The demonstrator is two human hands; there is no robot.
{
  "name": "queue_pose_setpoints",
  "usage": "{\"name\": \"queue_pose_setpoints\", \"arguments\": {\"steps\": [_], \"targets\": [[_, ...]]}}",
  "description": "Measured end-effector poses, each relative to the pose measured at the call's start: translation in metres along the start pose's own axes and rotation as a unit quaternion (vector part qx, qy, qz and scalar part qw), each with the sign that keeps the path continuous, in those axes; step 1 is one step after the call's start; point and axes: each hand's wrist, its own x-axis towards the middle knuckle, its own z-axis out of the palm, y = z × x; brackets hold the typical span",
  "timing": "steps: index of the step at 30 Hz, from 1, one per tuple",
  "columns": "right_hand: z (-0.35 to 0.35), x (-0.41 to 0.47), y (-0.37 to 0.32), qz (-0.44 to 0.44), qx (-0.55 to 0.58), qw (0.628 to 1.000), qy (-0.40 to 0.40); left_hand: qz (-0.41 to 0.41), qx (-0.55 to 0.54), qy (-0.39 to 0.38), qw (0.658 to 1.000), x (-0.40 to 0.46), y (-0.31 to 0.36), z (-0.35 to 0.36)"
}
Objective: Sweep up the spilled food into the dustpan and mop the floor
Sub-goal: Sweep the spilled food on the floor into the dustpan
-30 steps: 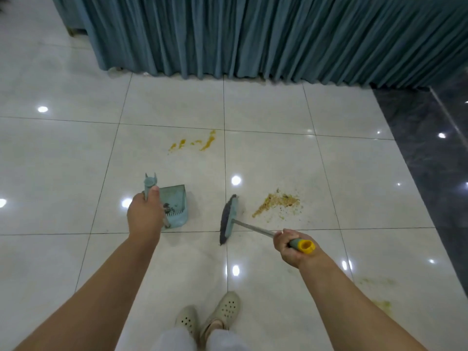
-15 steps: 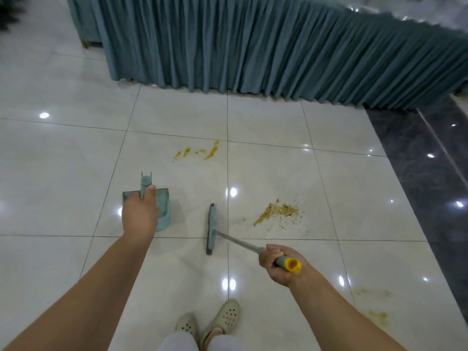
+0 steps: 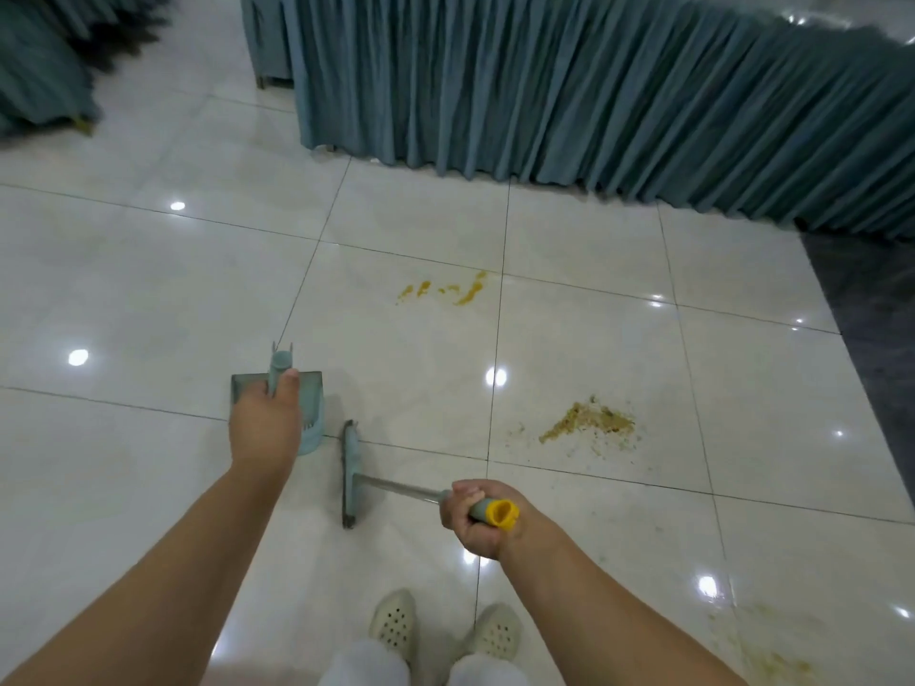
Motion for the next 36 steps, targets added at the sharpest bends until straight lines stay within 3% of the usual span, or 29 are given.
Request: {"name": "queue_pose_setpoints", "arguments": {"steps": [6,14,24,36], "targets": [[0.002,0.007,-0.018,-0.005,0.001,1.000,0.004,-0.001,0.029,0.013,0.999,-0.012,-0.008,0.009],[-0.042,-0.040,-0.110,-0.059,0.014,0.998,0.016,-0.020,0.030,0.012,0.999,-0.060,0.004,0.076],[-0.112,-0.129,-0.244,-0.121,0.063,0.990,0.020,-0.005,0.038,-0.042,0.998,-0.134,0.042,0.200],[-0.168,-0.214,-0.356,-0.191,0.033,0.980,0.043,0.008,-0.049,-0.139,0.989,-0.191,0.081,0.294]]}}
